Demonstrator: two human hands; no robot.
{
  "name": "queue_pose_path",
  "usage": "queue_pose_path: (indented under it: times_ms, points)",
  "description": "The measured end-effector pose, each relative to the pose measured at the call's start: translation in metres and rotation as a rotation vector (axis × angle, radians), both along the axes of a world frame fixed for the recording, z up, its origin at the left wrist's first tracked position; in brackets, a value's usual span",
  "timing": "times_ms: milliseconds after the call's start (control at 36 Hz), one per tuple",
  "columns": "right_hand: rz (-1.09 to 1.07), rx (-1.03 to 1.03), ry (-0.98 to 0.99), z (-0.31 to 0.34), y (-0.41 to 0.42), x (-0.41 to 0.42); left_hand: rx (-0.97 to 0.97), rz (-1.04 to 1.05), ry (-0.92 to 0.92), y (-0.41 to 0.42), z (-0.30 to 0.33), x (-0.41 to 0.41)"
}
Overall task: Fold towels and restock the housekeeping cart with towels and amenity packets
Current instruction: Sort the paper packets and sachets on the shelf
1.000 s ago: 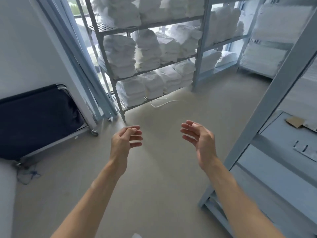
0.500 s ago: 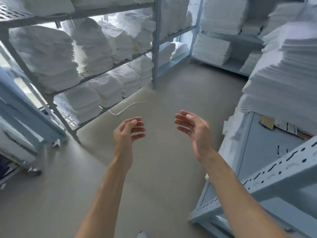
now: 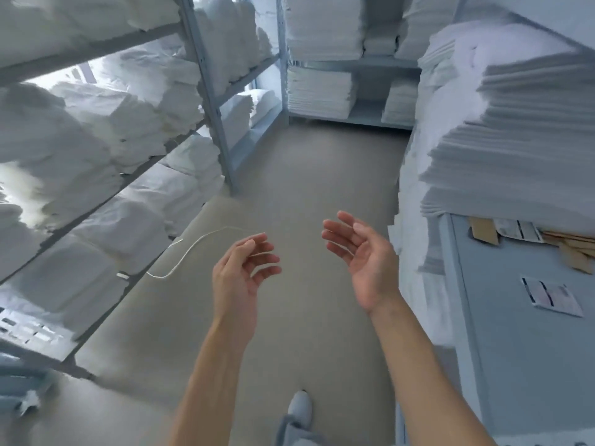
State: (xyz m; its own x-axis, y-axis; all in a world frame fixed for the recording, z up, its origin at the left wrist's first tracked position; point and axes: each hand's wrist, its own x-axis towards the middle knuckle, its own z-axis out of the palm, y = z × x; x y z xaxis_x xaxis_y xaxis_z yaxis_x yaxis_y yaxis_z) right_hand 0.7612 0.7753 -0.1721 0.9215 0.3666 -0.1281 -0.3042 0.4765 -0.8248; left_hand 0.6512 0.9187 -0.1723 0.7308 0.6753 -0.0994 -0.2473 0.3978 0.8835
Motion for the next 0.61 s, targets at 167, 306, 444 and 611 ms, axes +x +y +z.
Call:
queue_pose_path:
  times_ms: [167,306,444,611]
  points:
    - [-0.027,0.127,0.038,0.009,0.074,0.088,0.081,-0.066,0.061,0.081,0.018,0.091]
    - [-0.095,0.120,-0.031,0.019,0.097,0.152,0.083,-0.168,0.040,0.111,0.027,0.182]
    - [-0.226,0.086,-0.020,0.014,0.084,0.199,0.014,-0.375,0.034,0.099,0.014,0.263]
    - [-0.505,0.002,0.032,0.000,0.051,0.245,-0.002,-0.711,0.054,0.072,-0.006,0.360]
